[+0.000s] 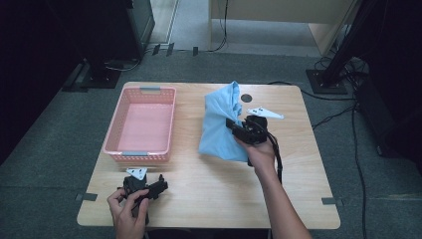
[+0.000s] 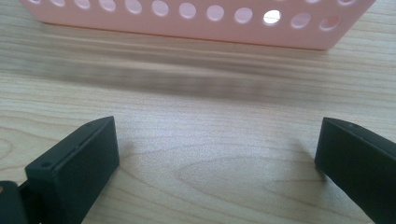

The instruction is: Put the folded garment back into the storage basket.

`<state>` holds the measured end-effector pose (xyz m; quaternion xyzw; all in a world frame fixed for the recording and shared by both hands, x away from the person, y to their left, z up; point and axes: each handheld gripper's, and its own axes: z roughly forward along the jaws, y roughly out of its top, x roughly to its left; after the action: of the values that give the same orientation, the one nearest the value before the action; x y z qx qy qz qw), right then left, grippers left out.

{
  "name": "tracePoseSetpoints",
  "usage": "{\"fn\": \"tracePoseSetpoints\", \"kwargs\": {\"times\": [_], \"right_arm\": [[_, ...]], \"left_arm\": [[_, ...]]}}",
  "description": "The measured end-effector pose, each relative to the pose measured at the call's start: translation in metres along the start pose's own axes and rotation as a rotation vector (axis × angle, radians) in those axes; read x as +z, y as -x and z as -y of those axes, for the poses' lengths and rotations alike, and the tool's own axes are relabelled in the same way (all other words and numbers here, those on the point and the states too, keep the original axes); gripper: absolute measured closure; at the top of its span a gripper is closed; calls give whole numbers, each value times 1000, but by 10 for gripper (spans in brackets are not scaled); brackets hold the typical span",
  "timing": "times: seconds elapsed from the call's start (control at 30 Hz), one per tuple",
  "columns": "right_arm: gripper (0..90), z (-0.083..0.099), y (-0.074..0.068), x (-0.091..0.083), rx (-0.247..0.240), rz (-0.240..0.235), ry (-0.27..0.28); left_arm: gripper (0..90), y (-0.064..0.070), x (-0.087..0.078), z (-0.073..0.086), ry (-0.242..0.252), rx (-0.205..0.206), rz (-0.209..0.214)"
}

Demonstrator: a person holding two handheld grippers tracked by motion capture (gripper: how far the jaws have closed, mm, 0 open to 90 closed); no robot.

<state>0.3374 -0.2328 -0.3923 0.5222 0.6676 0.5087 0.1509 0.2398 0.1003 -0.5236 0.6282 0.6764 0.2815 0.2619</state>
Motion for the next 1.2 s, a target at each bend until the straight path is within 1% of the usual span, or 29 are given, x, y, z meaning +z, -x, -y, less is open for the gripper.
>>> {"fn": "tracePoseSetpoints", "kwargs": {"times": [0.2, 0.4, 0.63, 0.97, 1.0, 1.03, 1.2], "right_arm": [[771, -9, -11, 2, -11, -8, 1], [771, -19, -21, 2, 0, -34, 11], [770, -31, -34, 5, 3, -53, 14], [770, -46, -54, 9, -13, -73, 25], [770, -46, -54, 9, -13, -73, 25], [769, -49, -58, 11, -18, -79, 28], [769, -56, -70, 14, -30, -96, 32]], "left_arm": [[0, 0, 0, 0, 0, 0, 0], [0, 0, 0, 0, 0, 0, 0], [0, 0, 0, 0, -1, 0, 1], [0, 0, 0, 0, -1, 0, 1], [0, 0, 0, 0, -1, 0, 1], [0, 0, 0, 0, -3, 0, 1], [0, 0, 0, 0, -3, 0, 1]]}}
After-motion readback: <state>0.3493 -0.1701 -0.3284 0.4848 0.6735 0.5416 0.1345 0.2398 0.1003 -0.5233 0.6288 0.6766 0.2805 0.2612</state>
